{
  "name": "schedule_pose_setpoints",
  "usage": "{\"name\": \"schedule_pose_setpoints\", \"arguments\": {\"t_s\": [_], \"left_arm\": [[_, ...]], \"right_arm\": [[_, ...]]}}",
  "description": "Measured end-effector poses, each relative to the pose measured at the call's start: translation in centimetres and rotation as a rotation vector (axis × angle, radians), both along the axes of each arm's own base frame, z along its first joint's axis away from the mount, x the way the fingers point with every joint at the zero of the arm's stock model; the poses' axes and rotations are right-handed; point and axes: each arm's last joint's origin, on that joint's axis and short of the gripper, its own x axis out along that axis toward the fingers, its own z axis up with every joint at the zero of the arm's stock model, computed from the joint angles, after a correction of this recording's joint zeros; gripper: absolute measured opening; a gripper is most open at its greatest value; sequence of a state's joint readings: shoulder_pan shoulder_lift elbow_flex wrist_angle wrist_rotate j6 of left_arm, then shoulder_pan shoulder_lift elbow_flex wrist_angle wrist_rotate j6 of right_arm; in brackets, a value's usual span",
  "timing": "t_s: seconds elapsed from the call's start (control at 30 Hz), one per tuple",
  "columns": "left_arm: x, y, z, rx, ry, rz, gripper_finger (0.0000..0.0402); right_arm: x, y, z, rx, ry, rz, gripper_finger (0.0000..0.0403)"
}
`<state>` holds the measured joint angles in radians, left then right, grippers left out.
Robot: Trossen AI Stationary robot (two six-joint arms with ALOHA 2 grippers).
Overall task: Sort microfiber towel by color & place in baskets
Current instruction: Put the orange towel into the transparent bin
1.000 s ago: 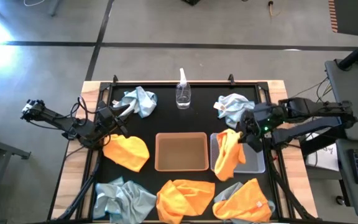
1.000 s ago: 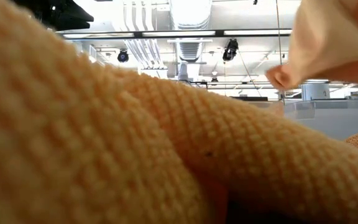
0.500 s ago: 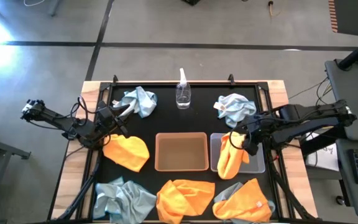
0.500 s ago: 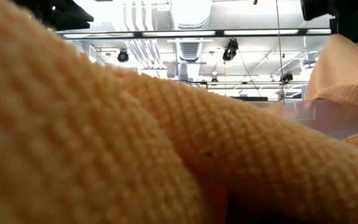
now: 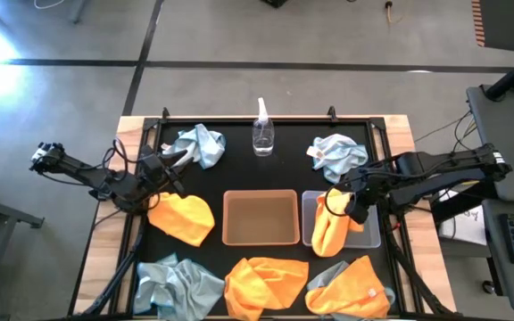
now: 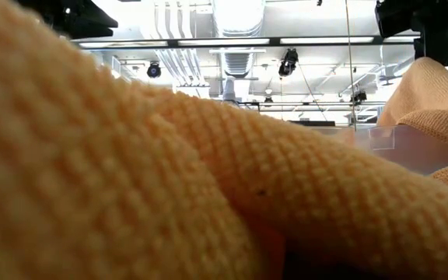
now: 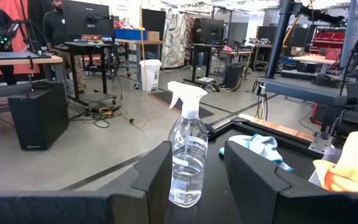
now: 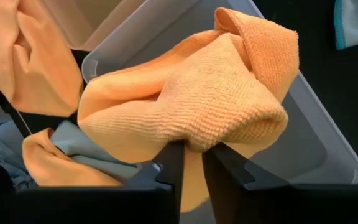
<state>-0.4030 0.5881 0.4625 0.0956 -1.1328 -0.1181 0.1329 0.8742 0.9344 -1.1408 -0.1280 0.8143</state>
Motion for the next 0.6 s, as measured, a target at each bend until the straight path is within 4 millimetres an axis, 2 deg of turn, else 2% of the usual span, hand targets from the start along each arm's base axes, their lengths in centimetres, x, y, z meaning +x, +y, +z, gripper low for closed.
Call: {"name": "schedule_pose_setpoints", "arguments": {"t_s": [0.3, 0.6], "left_arm": [[0.42, -0.17, -0.31, 0.01, 0.024, 0.0, 0.0132], [0.5, -0.21, -0.37, 0.012, 0.029, 0.0, 0.0132]], "right_arm": [[0.0, 0.0, 0.0, 0.0, 0.0, 0.002, 0.0125], [0.04, -0.11, 0.26, -0.051, -0.02, 0.019, 0.0158]]}}
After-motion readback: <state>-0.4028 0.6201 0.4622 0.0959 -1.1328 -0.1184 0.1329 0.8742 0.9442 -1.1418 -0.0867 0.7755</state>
